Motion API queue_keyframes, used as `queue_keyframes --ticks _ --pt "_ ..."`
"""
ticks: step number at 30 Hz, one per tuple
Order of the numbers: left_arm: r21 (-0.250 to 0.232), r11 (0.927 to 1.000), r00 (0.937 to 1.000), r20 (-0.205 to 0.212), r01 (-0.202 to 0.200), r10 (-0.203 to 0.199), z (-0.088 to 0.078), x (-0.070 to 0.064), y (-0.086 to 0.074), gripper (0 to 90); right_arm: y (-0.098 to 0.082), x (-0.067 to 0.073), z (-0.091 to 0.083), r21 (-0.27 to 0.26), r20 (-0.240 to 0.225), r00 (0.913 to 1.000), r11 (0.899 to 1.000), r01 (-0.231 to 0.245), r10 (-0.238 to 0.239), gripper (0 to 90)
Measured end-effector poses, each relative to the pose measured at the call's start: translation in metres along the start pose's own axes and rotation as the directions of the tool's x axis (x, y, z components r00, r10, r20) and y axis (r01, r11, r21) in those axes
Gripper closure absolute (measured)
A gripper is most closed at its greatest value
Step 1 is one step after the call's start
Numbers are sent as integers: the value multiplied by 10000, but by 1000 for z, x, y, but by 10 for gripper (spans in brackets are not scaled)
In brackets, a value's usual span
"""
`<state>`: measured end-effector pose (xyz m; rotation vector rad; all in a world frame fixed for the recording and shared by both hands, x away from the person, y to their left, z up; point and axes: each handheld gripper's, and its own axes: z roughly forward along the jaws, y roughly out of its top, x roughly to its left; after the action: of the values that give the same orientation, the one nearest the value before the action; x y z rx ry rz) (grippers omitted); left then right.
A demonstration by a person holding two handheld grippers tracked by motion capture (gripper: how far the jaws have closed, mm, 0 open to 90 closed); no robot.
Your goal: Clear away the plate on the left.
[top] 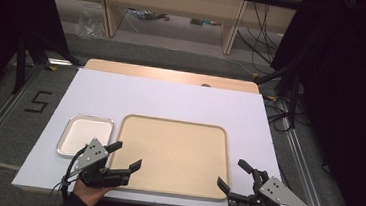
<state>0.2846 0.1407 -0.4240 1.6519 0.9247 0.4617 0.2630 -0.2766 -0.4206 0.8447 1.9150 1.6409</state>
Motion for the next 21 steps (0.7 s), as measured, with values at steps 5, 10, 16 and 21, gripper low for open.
queue_keyframes --ticks 5,10,16,21 --pt "15 10000 10000 16 40 -40 0 0 0 148 0 0 0 7 -11 10000 10000 9 -9 151" --pt "15 10000 10000 -10 66 -66 -1 2 0 148 0 0 0 5 -16 10000 10000 6 -6 151" --pt "2 10000 10000 -84 50 -50 -1 4 1 148 0 0 0 3 -22 10000 10000 -1 1 151" --pt "-75 9997 9994 -253 219 -221 -4 9 3 149 0 0 0 6 -24 10000 10000 5 -5 151"
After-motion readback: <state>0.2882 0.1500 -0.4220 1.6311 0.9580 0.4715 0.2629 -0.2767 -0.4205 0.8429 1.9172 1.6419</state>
